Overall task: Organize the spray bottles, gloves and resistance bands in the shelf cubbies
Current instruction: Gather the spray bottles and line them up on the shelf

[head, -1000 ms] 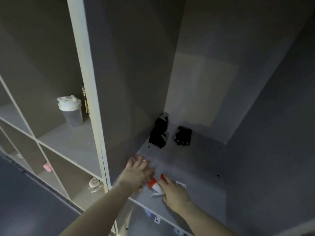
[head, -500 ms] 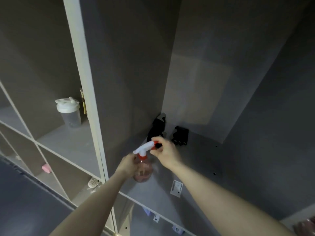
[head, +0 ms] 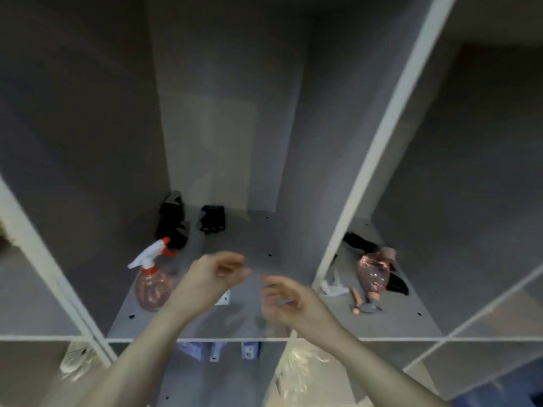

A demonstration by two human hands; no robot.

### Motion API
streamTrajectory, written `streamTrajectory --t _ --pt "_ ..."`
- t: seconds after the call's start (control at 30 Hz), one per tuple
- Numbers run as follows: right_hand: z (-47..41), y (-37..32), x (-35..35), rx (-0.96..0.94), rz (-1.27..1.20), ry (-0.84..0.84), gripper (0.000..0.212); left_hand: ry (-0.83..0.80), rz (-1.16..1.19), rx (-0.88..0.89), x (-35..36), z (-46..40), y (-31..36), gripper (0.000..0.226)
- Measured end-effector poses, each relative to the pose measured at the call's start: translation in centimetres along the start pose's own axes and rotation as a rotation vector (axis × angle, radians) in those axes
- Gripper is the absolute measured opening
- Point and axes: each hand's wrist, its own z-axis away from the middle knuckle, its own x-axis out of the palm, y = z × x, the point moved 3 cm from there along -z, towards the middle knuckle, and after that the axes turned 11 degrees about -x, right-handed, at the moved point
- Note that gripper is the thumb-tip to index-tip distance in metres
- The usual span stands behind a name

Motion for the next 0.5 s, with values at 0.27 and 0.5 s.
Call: streamTrajectory --t 0.27,0.5 --pt "6.6 3.3 -12.6 0.064 0.162 0.215 0.045 -0.202 0.088 0.24 10.5 3.1 8.9 0.042" --pt "7.3 9.4 -21.8 0.109 0.281 0.203 0.043 -0.105 0.036 0.178 18.6 0.0 10.3 0.065"
